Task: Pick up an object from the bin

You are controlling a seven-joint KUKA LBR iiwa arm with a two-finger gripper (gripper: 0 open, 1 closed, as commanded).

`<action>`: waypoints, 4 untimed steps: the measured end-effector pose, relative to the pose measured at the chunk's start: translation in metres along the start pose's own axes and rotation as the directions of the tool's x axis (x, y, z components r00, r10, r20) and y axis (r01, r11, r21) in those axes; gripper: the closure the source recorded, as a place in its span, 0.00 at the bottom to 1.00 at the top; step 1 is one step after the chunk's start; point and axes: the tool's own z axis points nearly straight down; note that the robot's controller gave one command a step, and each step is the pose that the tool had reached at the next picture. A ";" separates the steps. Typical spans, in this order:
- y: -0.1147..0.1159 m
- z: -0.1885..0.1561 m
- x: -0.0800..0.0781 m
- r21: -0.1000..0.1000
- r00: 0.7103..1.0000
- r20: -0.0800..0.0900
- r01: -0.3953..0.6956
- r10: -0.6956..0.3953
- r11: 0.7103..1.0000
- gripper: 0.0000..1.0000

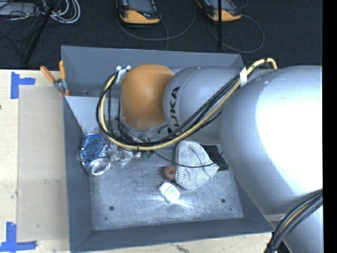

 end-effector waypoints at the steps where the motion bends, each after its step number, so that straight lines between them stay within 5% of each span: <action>1: 0.000 0.000 0.000 0.000 1.000 0.000 -0.001 0.001 1.000 1.00; 2: 0.013 -0.132 -0.002 0.004 1.000 -0.014 -0.019 0.019 1.000 1.00; 3: 0.013 -0.132 -0.002 0.004 1.000 -0.014 -0.020 0.021 1.000 1.00; 4: 0.012 -0.104 0.020 0.003 0.996 -0.009 0.094 -0.094 0.996 1.00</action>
Offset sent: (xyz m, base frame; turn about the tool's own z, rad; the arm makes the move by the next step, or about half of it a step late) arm -0.0038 0.0129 0.1318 0.0186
